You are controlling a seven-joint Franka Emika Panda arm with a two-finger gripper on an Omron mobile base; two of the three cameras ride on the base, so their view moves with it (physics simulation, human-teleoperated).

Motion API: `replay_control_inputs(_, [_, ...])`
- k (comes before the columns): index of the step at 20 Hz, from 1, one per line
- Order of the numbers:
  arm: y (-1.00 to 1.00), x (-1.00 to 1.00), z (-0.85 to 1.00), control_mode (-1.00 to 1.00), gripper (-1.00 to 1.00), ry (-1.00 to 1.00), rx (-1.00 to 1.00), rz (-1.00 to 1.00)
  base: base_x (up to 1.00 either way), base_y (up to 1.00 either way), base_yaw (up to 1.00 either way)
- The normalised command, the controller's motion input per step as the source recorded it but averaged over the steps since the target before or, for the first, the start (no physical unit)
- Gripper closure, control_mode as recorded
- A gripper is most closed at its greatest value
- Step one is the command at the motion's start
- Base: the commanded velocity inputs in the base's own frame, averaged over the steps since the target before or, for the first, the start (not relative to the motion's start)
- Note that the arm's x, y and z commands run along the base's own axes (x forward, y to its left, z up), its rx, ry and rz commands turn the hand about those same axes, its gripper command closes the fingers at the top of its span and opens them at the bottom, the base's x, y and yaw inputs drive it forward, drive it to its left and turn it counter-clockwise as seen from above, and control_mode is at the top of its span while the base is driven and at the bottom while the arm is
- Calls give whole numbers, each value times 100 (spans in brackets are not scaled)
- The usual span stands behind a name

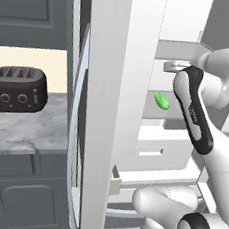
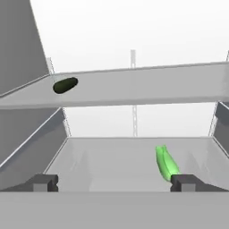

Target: Move the pickle and corn from the top shelf to the second highest shelf to make space. Then, place the pitcher from the counter on the cleared top shelf.

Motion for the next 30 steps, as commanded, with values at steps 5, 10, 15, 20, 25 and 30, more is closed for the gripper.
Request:
replay_control_inputs(5, [25, 13, 42, -100, -100, 5, 12, 3, 0, 0, 0])
replay_control_inputs(10, [35, 44, 15, -100, -100, 13, 3, 0, 0, 0, 0])
replay_control_inputs(15, [14, 48, 0, -100, -100, 10, 0, 3, 0, 0, 0])
replay_control_inputs(20, [8, 47, 0, -100, -100, 1, 0, 12, 0, 0, 0])
replay_control_inputs(25, [25, 42, -14, -100, -100, 0, -6, 15, 0, 0, 0])
replay_control_inputs(30, [37, 42, -16, -100, -100, 0, -9, 13, 0, 0, 0])
